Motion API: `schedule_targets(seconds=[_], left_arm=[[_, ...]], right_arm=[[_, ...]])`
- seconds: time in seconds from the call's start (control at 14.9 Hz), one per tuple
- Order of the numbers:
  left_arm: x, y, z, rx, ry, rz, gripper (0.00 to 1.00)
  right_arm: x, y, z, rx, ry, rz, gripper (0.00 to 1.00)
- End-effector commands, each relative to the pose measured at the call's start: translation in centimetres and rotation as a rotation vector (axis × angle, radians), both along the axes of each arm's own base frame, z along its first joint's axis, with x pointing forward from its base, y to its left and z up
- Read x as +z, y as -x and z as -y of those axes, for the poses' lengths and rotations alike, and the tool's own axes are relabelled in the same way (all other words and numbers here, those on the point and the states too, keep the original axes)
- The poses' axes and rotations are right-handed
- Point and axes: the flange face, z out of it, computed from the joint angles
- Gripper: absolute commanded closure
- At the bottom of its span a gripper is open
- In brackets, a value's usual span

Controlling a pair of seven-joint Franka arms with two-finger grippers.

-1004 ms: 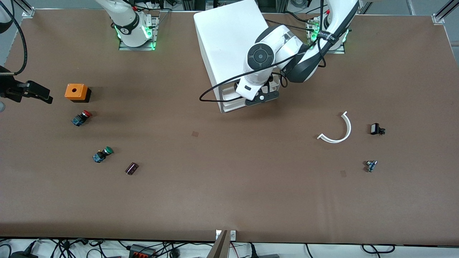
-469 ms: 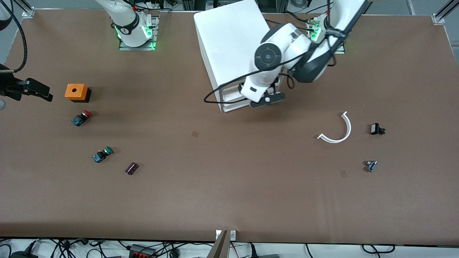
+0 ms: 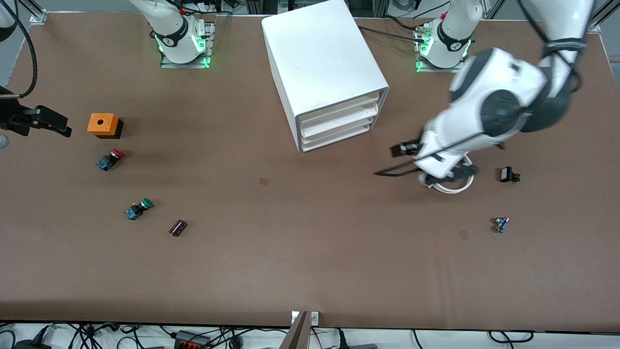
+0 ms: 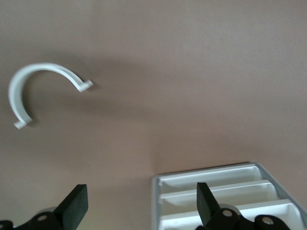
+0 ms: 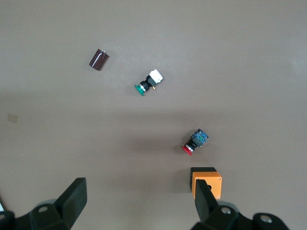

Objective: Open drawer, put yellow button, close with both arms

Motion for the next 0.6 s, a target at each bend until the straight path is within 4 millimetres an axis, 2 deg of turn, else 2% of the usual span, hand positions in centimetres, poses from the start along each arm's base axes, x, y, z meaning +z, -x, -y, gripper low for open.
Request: schedule_targets(seconds=[0.0,0.2,0.33,0.4,0.54], left_arm=[[3.6,-0.3,-2.9,-0.071,-0.043,0.017,0.00],[6.9,-0.1,-5.7,-0.295,-0.084,0.054,0.00],[9.1,0.1,-10.0,-0.339,-0.099,0.085,0.00],[9.7,0.8,-10.8,-0.401,-0.106,0.092,0.00],[11.5,2.0,-13.2,-0.391,-0.083,0.111,0.00]], right_arm=[[0.5,0.8,-0.1,0.012,0.001,-0.008,0.00],[0.4,1.0,-0.5,0.023,0.007,-0.019,0.00],[0.8,1.2,-0.4,0.023,0.011,-0.013,0.00],[0.8,1.1,-0.4,0.023,0.011,-0.009,0.00],[0.7,1.0,-0.5,0.026,0.011,-0.009,0.00]])
